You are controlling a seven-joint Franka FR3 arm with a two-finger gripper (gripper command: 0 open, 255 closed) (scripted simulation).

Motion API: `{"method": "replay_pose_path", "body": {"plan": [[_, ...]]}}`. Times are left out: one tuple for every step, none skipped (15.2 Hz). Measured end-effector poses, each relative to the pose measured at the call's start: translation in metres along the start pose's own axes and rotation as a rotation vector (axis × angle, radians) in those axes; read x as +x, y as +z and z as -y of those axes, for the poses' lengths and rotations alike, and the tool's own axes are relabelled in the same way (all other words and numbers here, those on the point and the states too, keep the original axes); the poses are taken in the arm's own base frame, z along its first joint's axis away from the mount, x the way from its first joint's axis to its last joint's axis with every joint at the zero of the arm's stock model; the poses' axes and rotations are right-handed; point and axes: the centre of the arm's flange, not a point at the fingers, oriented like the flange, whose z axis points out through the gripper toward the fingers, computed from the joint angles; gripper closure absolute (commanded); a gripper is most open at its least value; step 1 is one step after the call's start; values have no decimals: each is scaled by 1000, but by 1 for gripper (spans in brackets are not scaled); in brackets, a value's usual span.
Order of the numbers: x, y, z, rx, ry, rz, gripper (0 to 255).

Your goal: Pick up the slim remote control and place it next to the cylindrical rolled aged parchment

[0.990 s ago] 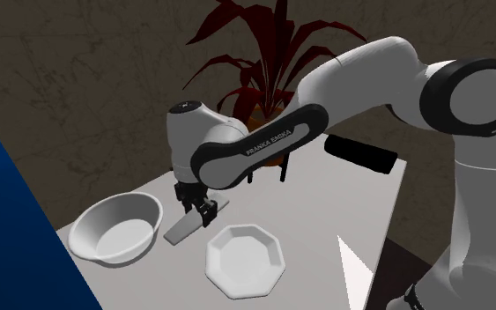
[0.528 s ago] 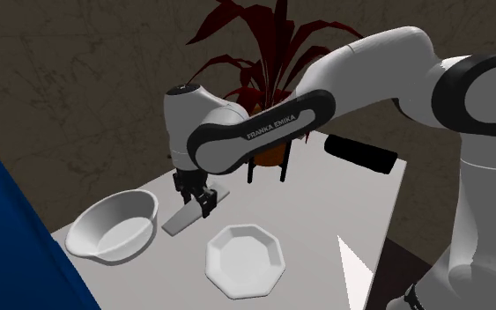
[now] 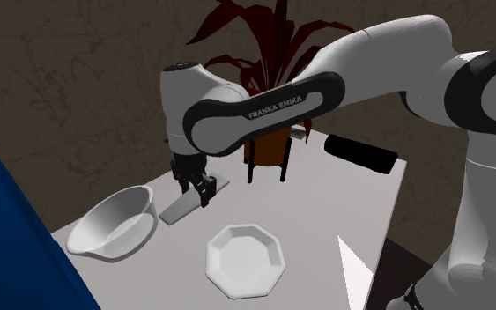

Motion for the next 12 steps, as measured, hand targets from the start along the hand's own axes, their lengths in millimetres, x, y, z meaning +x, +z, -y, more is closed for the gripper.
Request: {"method": "replay_pose_path", "body": {"plan": [[0,-5,-1,0,0,0,255],[-1,-11,-1,0,-1,1,255],[-1,-16,0,1,-1,1,255],[0,-22,-1,1,-1,1,255],[-1,-27,0,1,-1,1,255],[-1,-33,-1,1,-1,1,255],[-1,-38,-1,1,-1,1,255],[0,-43,0,1,-1,1,255],[-1,-49,1,1,-1,1,255],[0,-54,1,1,-1,1,255],[0,-59,0,1,-1,1,255],[-1,-65,0,1,-1,1,255]]}}
